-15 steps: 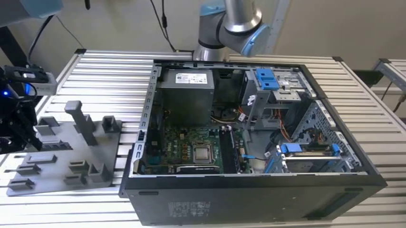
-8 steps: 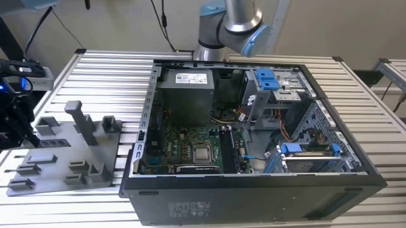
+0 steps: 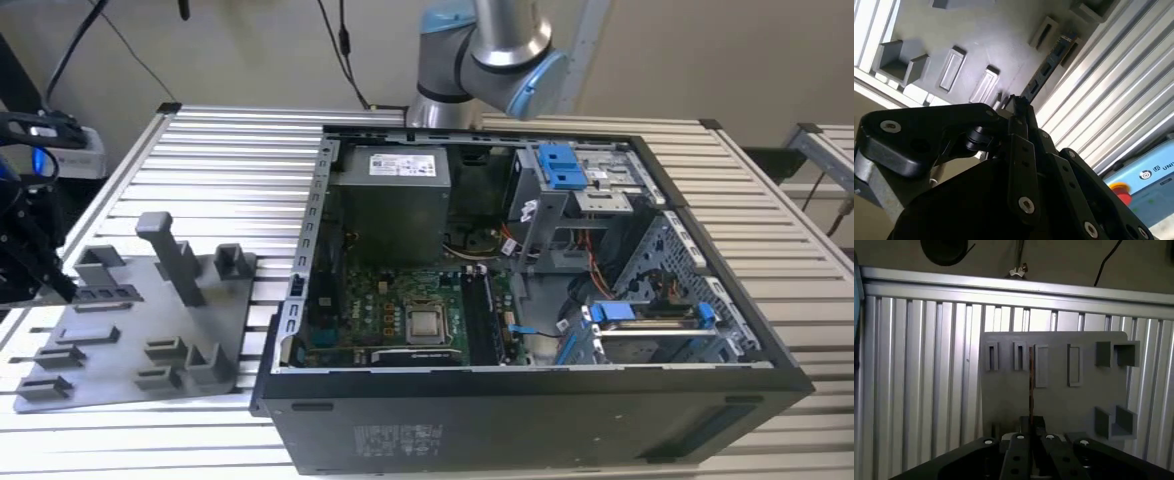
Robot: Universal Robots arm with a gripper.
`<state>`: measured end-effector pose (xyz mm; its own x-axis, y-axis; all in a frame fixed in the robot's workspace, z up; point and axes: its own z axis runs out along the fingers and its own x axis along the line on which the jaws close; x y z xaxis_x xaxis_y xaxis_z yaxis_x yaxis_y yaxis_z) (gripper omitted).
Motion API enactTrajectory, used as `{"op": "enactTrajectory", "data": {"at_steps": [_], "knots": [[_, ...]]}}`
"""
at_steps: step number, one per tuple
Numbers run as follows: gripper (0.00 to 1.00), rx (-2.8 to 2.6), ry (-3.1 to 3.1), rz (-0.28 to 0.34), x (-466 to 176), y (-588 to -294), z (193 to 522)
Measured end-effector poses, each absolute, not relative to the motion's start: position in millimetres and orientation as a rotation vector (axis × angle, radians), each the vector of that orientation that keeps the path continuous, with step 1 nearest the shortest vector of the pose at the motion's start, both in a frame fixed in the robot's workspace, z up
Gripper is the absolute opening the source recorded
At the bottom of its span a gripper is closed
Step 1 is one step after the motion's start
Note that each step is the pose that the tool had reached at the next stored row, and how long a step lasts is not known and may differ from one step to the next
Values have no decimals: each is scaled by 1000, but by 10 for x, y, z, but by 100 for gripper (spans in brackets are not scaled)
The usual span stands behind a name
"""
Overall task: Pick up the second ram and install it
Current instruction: 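Pick up the second ram and move it above second insertion slot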
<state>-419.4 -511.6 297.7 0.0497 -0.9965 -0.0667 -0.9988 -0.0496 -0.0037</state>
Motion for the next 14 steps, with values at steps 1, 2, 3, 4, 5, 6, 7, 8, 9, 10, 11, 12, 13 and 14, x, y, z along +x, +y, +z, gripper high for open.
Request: {"op": "enactTrajectory", "data": {"at_steps": [1, 2, 3, 4, 5, 6, 7, 8, 9, 10, 11, 12, 13, 14], "knots": [[14, -2239, 2132, 71, -4194, -5116, 2996], [14, -2239, 2133, 71, -4194, -5116, 3015], [14, -2238, 2133, 71, -4194, -5116, 3038], [14, -2238, 2134, 71, -4194, -5116, 3061], [14, -2237, 2134, 71, -4194, -5116, 3084], [14, -2237, 2135, 71, -4194, -5116, 3106], [14, -2237, 2135, 71, -4194, -5116, 3129], [14, -2237, 2135, 71, -4194, -5116, 3151], [14, -2237, 2135, 71, -4194, -5116, 3176], [14, -2237, 2135, 71, -4194, -5116, 3200], [14, -2237, 2135, 71, -4194, -5116, 3225], [14, -2237, 2135, 71, -4194, -5116, 3248], [14, -2236, 2135, 71, -4194, -5116, 3272], [14, -2236, 2135, 71, -4194, -5116, 3295]]}}
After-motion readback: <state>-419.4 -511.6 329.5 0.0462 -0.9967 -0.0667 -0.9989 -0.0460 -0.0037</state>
